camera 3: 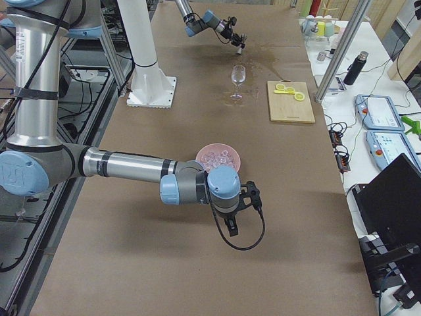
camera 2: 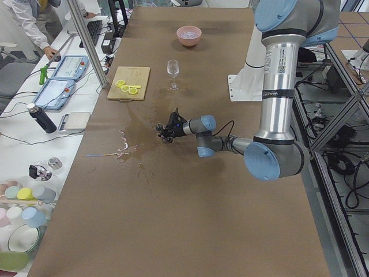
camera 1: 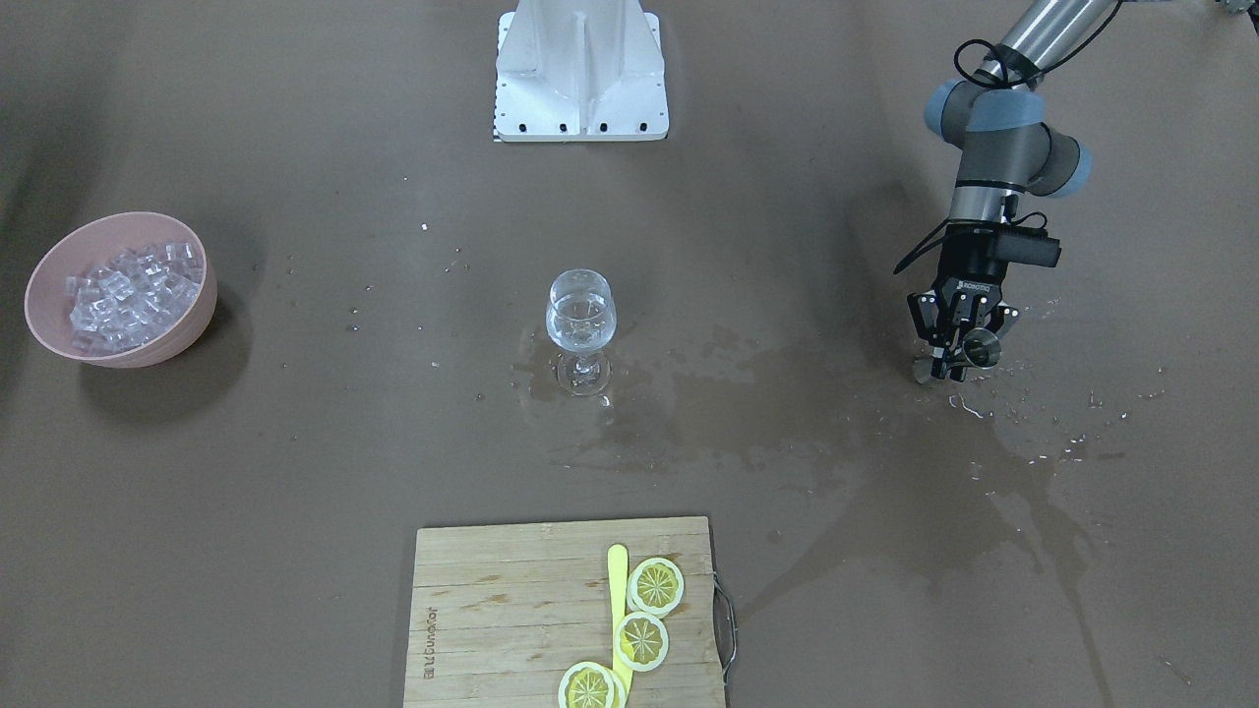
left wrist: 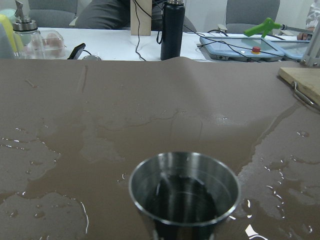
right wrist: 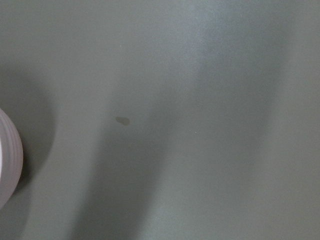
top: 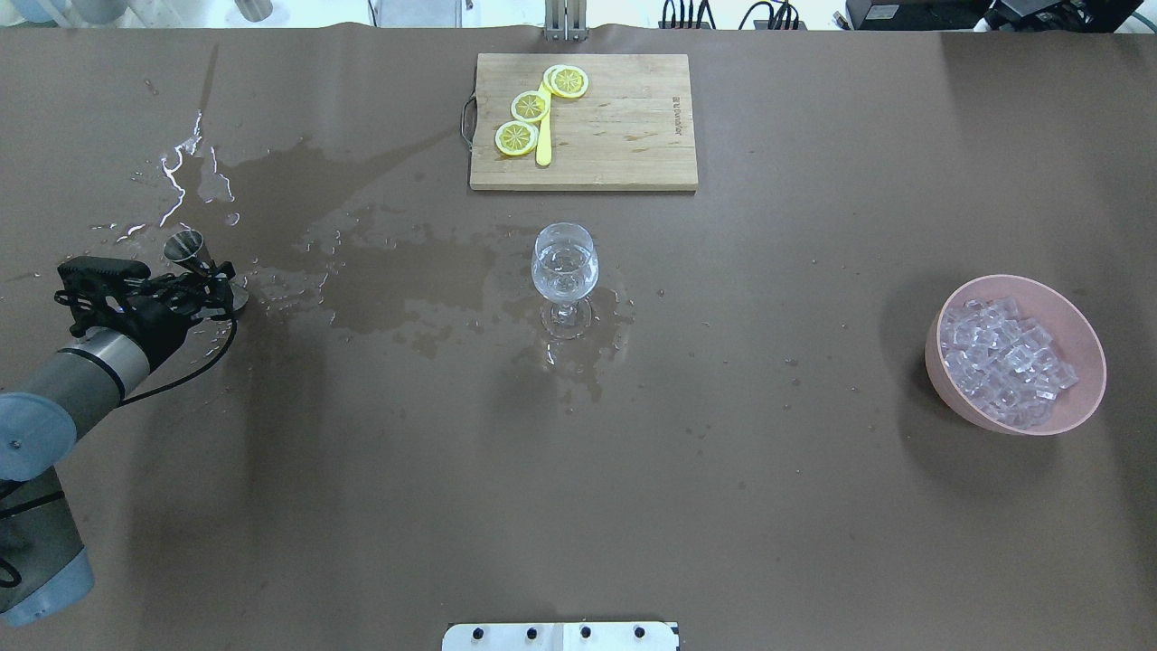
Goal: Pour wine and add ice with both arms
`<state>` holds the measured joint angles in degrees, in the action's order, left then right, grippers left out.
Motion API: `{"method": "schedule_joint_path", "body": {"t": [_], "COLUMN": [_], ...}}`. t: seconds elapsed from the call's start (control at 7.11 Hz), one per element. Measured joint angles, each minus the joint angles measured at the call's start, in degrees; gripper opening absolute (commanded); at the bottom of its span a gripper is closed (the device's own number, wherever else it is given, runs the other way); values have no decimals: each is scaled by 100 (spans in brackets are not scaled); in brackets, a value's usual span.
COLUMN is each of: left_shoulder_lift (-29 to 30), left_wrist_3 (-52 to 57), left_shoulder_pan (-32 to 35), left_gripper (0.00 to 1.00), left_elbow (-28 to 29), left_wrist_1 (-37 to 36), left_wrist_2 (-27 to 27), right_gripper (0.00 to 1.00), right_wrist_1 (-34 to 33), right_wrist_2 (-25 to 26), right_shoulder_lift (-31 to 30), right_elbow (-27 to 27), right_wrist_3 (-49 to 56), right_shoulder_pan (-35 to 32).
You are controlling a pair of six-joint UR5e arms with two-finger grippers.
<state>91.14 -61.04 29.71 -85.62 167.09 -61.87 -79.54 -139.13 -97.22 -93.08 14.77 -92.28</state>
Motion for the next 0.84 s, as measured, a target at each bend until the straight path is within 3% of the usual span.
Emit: {"method": "schedule_joint_path", "body": {"t": [0.42,0.84], "left_shoulder_lift": [152,238], "left_wrist_3": [112,701], "left_shoulder_pan": [-3,19], "left_gripper": [0,0], "left_elbow": [-76,-470], "left_wrist_1": [237,246], "left_wrist_2": [-70,-619], "right_gripper": [100,100], "right_wrist_1": [-2,-9], "right_wrist_2": [10,29], "right_shoulder_lift": [4,15], "right_elbow": [7,15], "right_wrist_3": [0,4], "right_shoulder_pan": [10,23]}}
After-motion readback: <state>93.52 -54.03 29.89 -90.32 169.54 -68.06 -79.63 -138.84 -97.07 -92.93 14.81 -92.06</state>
